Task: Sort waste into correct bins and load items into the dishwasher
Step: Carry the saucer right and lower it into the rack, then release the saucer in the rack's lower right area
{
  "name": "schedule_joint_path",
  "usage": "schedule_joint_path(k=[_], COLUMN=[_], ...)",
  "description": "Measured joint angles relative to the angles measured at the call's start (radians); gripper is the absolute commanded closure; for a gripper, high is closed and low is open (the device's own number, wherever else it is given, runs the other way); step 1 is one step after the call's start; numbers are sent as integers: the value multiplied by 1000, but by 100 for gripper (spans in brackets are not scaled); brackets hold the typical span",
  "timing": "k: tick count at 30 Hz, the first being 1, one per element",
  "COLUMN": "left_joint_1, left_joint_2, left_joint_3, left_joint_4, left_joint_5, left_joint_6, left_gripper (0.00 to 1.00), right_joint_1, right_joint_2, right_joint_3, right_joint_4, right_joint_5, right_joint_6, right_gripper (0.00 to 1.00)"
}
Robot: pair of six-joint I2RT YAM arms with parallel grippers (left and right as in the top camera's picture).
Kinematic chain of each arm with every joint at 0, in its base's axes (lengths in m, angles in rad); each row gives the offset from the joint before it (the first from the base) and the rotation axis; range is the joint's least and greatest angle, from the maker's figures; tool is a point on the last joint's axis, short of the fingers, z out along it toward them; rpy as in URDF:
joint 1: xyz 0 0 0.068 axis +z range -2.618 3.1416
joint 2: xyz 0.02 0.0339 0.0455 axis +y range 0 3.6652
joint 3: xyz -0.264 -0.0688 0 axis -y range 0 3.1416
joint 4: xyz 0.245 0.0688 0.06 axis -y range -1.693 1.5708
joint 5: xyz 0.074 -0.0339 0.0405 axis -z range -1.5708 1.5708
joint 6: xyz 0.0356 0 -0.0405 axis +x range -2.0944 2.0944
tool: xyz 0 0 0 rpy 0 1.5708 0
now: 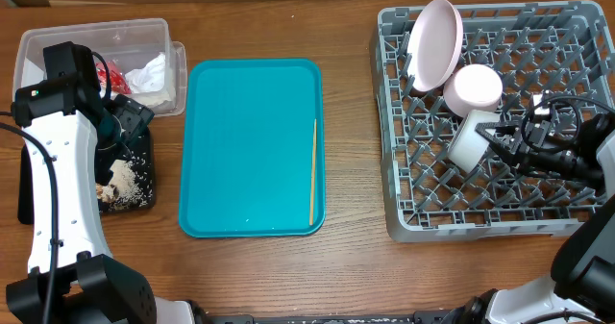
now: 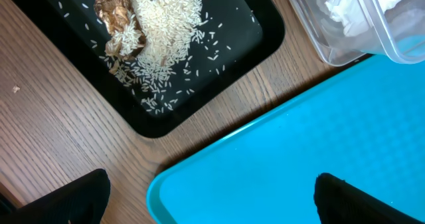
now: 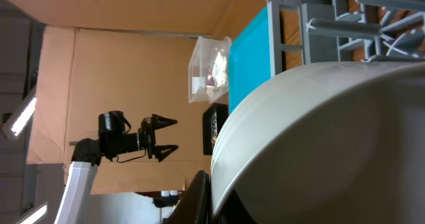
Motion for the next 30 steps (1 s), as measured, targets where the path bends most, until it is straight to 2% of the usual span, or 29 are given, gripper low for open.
schedule_joint_path(k=[18, 22, 28, 30], left_joint_1=[0, 0, 0, 0], left_joint_2=[0, 0, 0, 0], left_joint_3=[0, 0, 0, 0], left_joint_4=[0, 0, 0, 0], left_joint_5=[0, 0, 0, 0], left_joint_6=[0, 0, 0, 0], left_gripper=[0, 0, 0, 0], right_joint_1=[-90, -106, -139, -139], right_joint_2=[0, 0, 0, 0], right_joint_3=[0, 0, 30, 51], right_joint_4=[2, 13, 40, 47], right_joint_5=[68, 98, 282, 355], right_joint_6=[150, 195, 283, 323], right_gripper=[96, 85, 62, 61])
